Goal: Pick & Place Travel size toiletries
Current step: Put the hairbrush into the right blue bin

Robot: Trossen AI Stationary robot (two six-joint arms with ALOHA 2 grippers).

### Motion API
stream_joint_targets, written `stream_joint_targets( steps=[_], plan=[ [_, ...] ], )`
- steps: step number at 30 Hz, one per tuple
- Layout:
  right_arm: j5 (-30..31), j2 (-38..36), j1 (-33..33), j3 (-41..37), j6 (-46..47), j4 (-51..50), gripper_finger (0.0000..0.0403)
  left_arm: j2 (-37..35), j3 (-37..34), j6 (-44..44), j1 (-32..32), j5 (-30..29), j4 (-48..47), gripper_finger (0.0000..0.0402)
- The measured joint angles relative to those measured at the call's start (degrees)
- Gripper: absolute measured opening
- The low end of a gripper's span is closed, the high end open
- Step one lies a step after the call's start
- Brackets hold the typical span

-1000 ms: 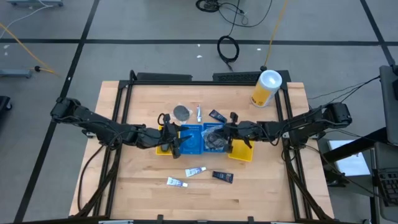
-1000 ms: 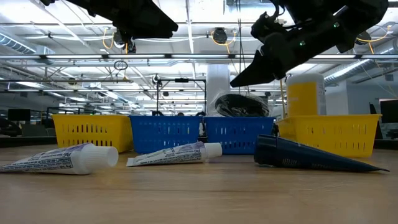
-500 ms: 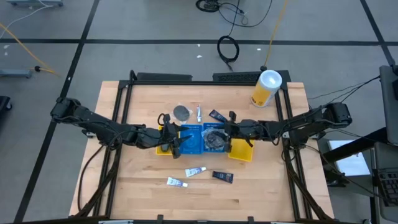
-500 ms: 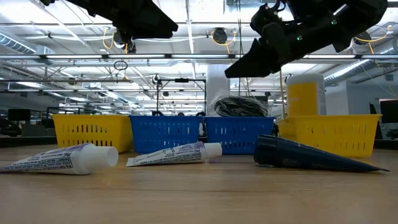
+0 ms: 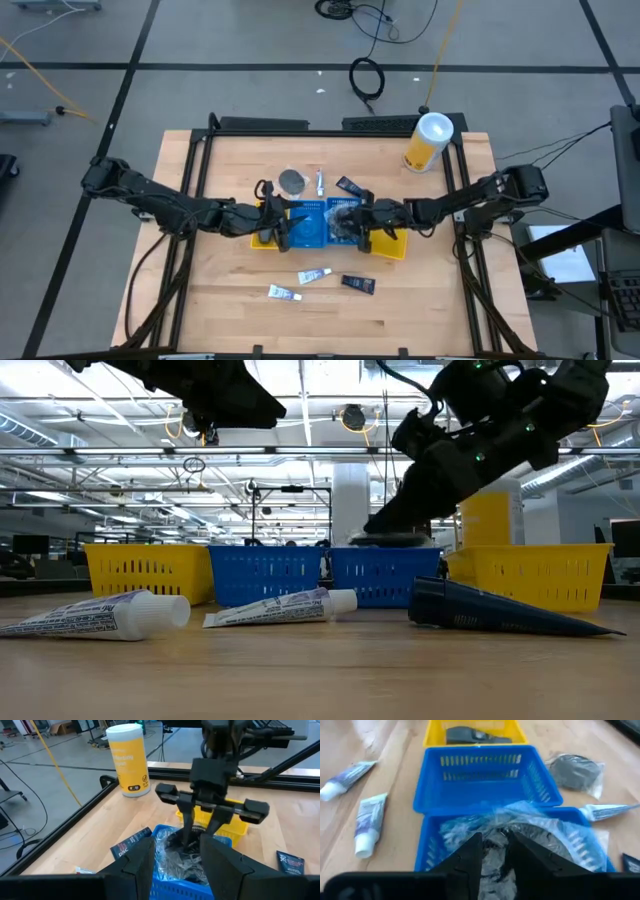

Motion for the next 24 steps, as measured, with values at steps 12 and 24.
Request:
stream_joint_targets(
  steps=[12, 24],
  plan=[
    [0.1, 0.4, -1.5, 0.0, 0.5, -2.0, 0.0093, 0.0, 0.0, -0.1, 0.0, 0.0, -0.5, 0.0159],
    [-0.1, -4.1, -1.8, 0.0, -1.4, 1.4, 0.0093, 0.0, 0.0, -0.1, 0.0, 0.0, -1.2, 0.0159]
  ],
)
